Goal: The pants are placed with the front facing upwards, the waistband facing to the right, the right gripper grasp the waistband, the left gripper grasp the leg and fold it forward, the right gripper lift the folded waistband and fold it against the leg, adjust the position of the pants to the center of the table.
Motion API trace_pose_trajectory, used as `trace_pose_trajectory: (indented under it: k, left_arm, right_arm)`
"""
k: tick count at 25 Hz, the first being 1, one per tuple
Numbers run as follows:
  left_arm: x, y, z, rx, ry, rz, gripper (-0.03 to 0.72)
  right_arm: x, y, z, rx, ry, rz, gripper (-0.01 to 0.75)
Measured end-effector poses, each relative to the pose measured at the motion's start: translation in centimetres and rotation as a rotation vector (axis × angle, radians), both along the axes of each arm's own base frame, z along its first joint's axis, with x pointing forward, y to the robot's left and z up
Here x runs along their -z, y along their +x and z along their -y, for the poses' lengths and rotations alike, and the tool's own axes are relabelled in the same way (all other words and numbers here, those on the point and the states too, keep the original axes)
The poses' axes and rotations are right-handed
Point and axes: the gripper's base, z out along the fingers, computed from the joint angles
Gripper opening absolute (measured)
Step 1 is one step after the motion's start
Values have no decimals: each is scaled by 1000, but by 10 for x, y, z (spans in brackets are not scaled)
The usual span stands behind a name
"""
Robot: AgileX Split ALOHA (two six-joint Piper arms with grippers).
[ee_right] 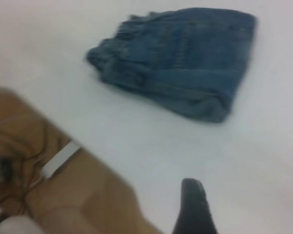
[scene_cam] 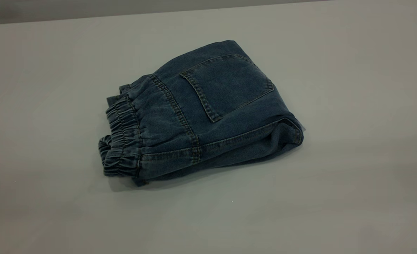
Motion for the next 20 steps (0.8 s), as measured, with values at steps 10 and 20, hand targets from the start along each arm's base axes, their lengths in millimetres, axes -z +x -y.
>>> trace_pose_trajectory:
  k: [10, 20]
  left_arm:
    - [0, 0, 0, 1, -1, -3, 309]
    - [0, 3, -1, -218, -5, -3, 308]
  right_arm:
    - [-1, -10, 8, 635, 30, 91, 423]
    - [-1, -15, 7, 704, 42, 120, 423]
